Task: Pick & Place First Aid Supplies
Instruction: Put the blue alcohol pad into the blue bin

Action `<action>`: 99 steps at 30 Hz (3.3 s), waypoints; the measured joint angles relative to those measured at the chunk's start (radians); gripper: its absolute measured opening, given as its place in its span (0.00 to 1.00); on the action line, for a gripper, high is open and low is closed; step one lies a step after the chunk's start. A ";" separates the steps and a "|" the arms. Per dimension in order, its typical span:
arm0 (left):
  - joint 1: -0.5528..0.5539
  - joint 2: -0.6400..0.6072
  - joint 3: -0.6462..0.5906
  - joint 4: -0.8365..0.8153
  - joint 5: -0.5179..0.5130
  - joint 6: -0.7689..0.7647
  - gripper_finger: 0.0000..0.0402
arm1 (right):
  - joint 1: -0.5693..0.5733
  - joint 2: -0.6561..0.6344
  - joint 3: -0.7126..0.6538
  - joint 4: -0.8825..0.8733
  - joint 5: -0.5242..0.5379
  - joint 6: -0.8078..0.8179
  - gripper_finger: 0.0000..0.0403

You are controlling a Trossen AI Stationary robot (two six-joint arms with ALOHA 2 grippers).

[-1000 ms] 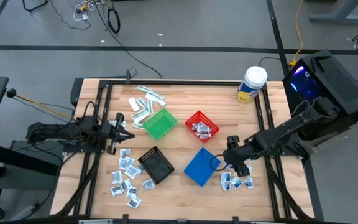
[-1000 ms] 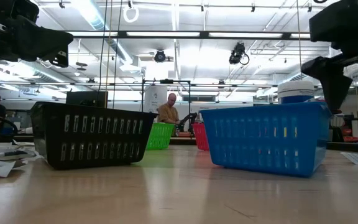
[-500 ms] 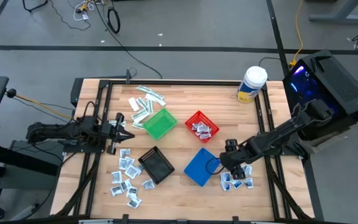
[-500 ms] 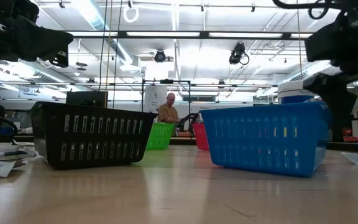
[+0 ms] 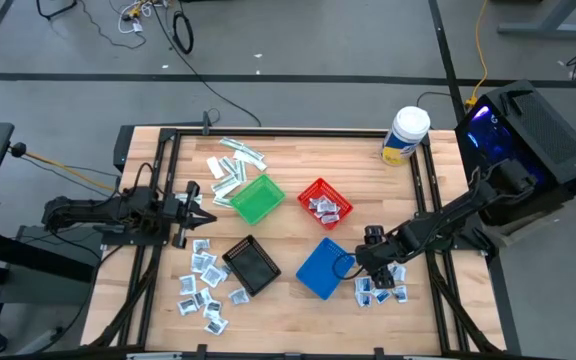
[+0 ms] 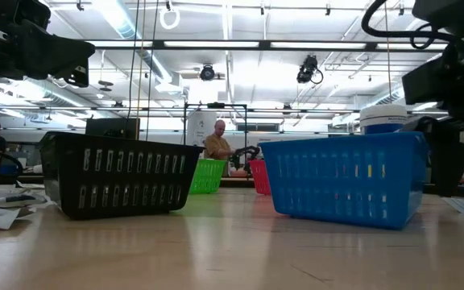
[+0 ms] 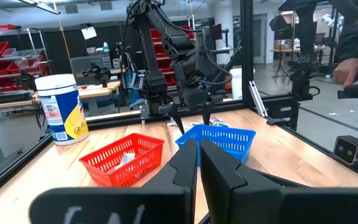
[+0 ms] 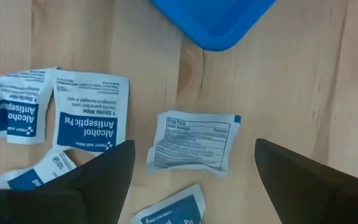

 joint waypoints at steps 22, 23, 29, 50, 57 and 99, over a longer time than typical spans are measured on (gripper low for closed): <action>0.000 0.000 0.000 0.000 0.000 0.000 0.06 | 0.009 0.075 0.000 0.023 0.018 -0.027 0.75; 0.000 0.000 0.000 0.000 0.000 0.000 0.06 | 0.009 0.076 0.000 0.024 0.017 -0.027 0.73; 0.000 0.000 0.000 0.000 0.000 0.000 0.06 | 0.008 0.076 0.000 0.030 0.013 -0.026 0.59; 0.000 0.000 0.000 0.000 0.000 0.000 0.06 | 0.008 0.042 0.003 0.024 -0.018 0.000 0.46; 0.000 0.000 0.000 0.000 0.000 0.000 0.06 | 0.008 0.029 0.003 0.013 -0.046 0.006 0.46; 0.000 0.000 0.000 0.000 0.000 0.000 0.06 | -0.073 0.151 0.338 0.075 -0.003 -0.267 0.47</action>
